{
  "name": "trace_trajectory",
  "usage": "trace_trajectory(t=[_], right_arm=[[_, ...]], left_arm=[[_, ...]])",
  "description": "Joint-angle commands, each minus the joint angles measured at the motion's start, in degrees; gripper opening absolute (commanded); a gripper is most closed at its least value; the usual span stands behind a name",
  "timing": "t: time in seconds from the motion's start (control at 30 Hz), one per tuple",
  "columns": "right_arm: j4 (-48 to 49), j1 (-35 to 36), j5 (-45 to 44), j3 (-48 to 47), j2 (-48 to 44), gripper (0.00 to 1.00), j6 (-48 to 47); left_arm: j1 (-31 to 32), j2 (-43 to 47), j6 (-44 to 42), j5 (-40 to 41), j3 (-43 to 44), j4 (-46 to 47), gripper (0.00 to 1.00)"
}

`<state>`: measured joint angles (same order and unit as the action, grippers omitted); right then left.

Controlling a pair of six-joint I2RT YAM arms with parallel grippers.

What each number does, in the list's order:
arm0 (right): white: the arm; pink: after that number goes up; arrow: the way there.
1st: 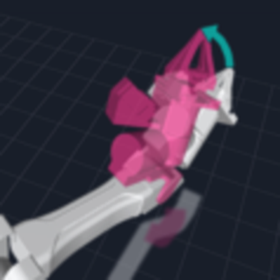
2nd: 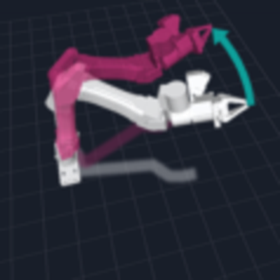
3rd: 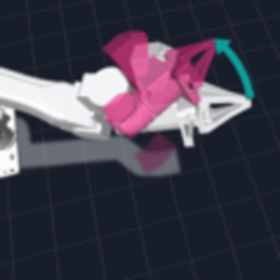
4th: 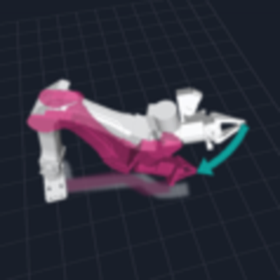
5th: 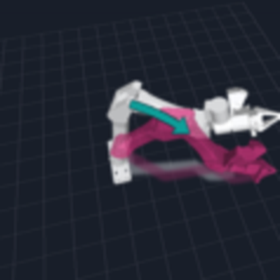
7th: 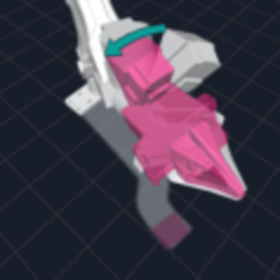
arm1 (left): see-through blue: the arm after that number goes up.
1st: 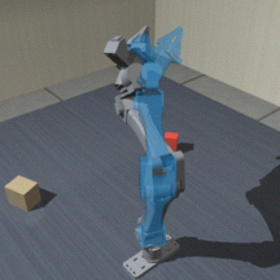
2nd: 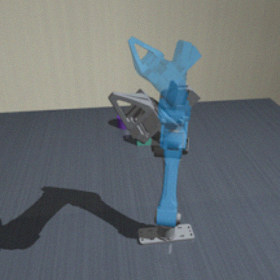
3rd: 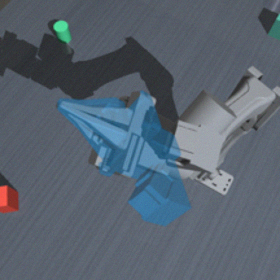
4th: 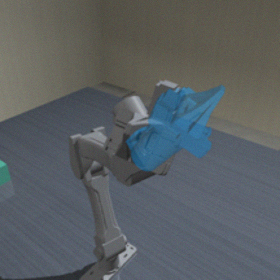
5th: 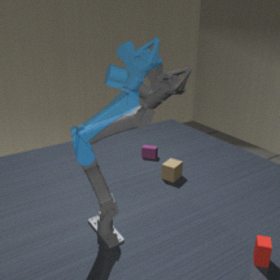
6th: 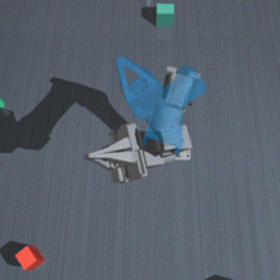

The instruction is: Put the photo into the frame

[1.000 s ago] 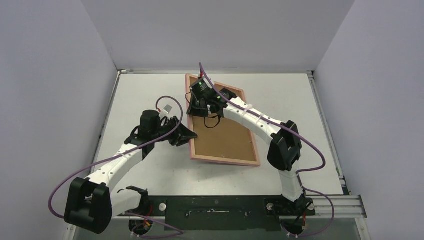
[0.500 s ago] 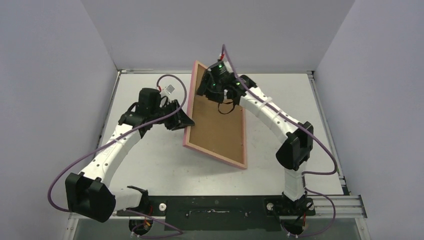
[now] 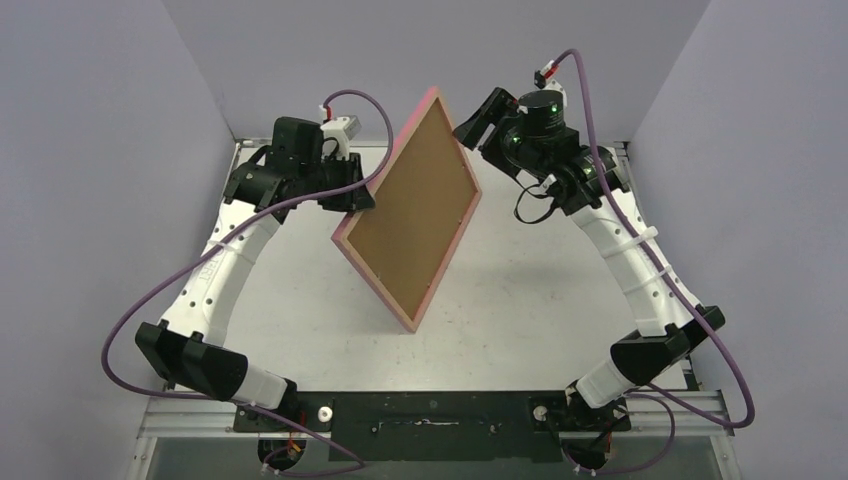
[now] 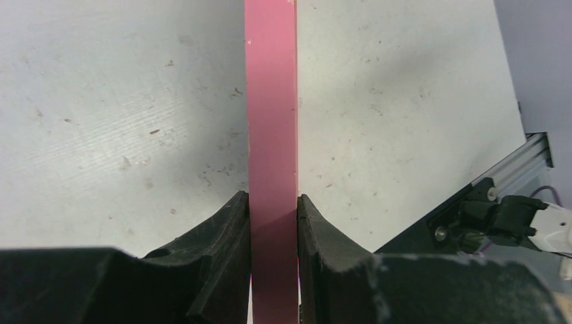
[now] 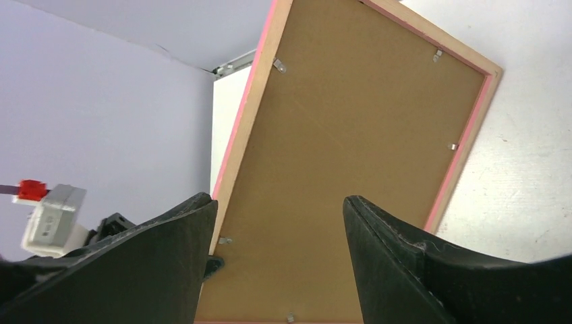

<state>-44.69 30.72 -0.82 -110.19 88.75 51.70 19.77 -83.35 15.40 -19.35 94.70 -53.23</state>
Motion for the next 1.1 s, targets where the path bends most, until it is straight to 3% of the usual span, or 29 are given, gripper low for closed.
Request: trace_trajectory(t=[0.0, 0.27, 0.5, 0.77, 1.07], right_arm=[[0.31, -0.24, 0.37, 1.78, -0.01, 0.73, 0.42], [4.29, -0.23, 4.91, 5.0, -0.28, 0.81, 2.63], [12.49, -0.1, 9.26, 9.75, -0.94, 0.79, 7.24], [3.4, 0.67, 7.98, 4.95, 3.05, 0.79, 9.37], [-0.4, 2.2, 1.78, 7.12, 1.91, 0.76, 9.56]], left_arm=[[0.97, 0.0, -9.14, 6.93, 5.84, -0.49, 0.0], [5.58, 3.01, -17.72, 10.55, 5.29, 4.29, 0.0], [12.27, 5.98, -24.14, 17.18, 1.04, 8.64, 0.0], [19.89, 6.86, -27.95, 26.0, -2.95, 12.41, 0.0], [26.55, 7.59, -28.8, 31.09, -6.29, 13.86, 0.0]])
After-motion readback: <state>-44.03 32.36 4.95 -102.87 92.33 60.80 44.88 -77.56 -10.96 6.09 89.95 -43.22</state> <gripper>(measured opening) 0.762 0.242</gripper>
